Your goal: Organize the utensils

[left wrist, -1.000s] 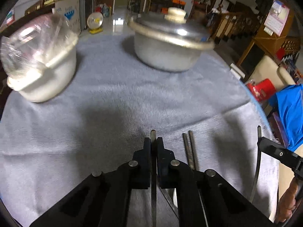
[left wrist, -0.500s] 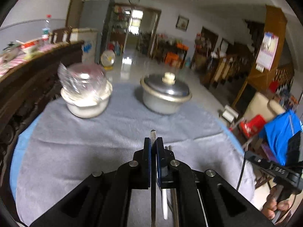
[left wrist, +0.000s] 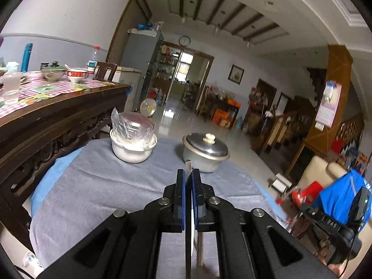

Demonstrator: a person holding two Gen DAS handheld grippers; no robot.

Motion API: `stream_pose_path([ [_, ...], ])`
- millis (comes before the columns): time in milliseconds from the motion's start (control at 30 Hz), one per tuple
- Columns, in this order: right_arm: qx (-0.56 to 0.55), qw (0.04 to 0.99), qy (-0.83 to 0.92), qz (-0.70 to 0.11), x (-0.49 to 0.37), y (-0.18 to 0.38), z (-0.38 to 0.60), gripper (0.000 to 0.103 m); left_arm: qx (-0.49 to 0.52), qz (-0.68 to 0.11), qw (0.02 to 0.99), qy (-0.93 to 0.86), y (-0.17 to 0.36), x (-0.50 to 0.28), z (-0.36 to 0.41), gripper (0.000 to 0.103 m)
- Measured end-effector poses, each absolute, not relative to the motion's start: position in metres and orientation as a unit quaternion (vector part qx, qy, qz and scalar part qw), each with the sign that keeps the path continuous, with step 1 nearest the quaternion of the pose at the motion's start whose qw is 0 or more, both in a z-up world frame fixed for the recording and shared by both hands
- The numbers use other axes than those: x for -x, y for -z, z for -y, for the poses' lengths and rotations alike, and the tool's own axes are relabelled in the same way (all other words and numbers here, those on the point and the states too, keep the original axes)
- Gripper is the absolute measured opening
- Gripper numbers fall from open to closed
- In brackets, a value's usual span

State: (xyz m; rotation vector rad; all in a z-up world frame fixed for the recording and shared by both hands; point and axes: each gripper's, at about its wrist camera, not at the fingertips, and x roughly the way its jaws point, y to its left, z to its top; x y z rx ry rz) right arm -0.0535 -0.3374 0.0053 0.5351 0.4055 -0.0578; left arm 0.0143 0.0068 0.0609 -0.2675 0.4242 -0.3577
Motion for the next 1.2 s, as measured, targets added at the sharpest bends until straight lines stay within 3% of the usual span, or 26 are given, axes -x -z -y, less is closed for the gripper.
stream_pose_path([
  [633, -0.234, 0.971, 0.030, -0.043, 0.132, -0.073, 0.302, 0.007, 0.208, -0.108, 0.962, 0.144, -0.095, 0.040, -0.005, 0.005],
  [1200, -0.181, 0.982, 0.029, -0.050, 0.117, -0.054, 0.257, 0.006, 0.179, -0.100, 0.974, 0.095, -0.062, 0.026, 0.026, 0.005],
])
